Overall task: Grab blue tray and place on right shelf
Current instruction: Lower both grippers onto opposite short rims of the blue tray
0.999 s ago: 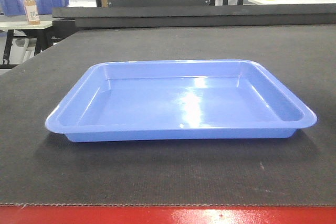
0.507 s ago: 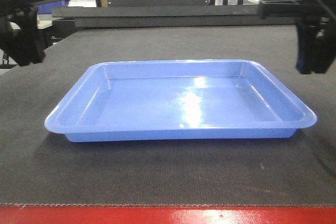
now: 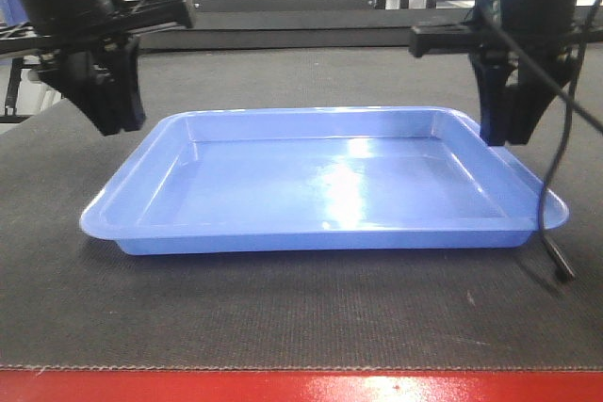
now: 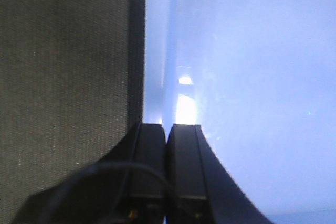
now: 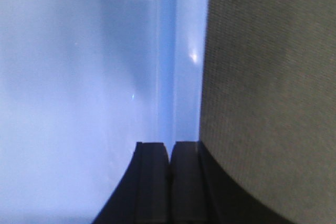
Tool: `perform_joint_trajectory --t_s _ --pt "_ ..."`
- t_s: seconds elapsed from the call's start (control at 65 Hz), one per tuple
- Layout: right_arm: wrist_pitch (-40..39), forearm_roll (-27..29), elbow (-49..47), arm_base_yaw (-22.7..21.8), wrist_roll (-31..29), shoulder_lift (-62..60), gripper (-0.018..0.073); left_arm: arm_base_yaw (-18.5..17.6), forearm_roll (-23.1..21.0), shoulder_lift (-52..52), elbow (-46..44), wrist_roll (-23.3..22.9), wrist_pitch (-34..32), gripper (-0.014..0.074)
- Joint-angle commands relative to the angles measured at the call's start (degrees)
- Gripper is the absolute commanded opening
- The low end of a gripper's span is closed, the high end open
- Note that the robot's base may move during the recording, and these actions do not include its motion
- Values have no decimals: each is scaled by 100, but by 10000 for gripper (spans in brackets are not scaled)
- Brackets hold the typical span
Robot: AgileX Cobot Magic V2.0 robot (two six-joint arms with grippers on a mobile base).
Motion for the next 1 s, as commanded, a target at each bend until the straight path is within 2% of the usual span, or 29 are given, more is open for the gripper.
perform_joint_trajectory --t_s 0.0,0.2,0.308,0.384,0.446,0.507,0.554,0.984 --pt "-126 -17 -187 -87 -124 -246 55 -33 -56 -244 -199 -14 -143 -41" --pt "-58 80 -187 -342 -161 -246 57 -81 -56 -244 -199 -14 -287 -24" --pt "-138 144 -187 -376 -254 -246 76 -110 193 -244 -199 -3 -397 73" --pt "-153 138 -187 -376 -294 -246 172 -99 261 -244 -199 -14 -447 209" --pt "-227 138 -187 -376 -306 -246 307 -88 261 -244 -199 -14 -447 287" --pt "-315 138 -187 -376 -306 -246 426 -88 261 -205 -211 -55 -447 332" --pt "-382 138 -187 -376 -306 -240 466 -88 216 -140 -239 -94 -447 330" --pt "-253 210 -187 -376 -397 211 441 -48 124 749 -930 -120 332 327"
